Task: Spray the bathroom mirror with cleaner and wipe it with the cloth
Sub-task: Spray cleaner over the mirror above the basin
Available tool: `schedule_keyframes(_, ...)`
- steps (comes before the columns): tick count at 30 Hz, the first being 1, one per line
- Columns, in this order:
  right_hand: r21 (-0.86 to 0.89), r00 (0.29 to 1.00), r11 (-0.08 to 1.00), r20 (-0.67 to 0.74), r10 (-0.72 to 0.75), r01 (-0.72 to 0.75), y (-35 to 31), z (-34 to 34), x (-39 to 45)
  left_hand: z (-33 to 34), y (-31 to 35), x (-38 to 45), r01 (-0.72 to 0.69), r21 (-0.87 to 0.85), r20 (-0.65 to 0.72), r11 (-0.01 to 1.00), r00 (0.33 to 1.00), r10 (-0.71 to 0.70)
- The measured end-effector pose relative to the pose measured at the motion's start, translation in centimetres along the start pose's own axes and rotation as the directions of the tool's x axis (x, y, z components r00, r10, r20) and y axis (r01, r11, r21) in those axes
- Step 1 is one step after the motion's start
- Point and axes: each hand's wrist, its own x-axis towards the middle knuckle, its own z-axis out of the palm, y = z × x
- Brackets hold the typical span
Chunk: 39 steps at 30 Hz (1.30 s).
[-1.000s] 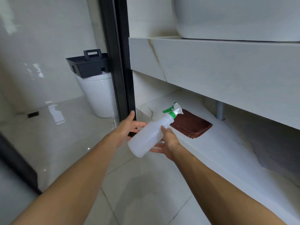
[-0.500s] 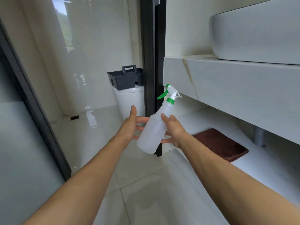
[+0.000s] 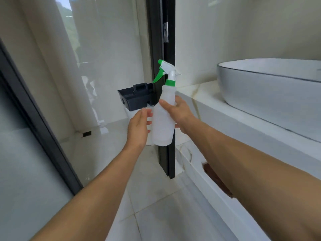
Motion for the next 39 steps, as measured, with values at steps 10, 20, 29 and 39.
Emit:
schedule_keyframes(10, 0.113, 0.991, 0.993, 0.129, -0.035, 0.02, -30.0, -4.6, 2.1, -1.0, 28.9, 7.4, -0.057, 0.116, 0.063, 0.992, 0.997, 0.05)
schedule_keyframes(20, 0.148, 0.973, 0.98, 0.168, -0.16, 0.135, -53.3, -9.6, 1.0, -0.5, 53.0, 9.2, -0.127, 0.047, 0.12, 0.991, 0.985, 0.121)
schedule_keyframes(29, 0.17, 0.977, 0.974, 0.131, -0.169, 0.146, -57.8, -13.1, -1.6, 2.2, 59.2, 6.7, -0.075, -0.06, 0.178, 0.995, 0.98, 0.085)
schedule_keyframes(39, 0.135, 0.97, 0.97, 0.112, -0.216, 0.2, -59.0, -15.7, -1.5, 4.1, 60.8, 6.7, -0.063, -0.109, 0.254, 0.992, 0.963, 0.089)
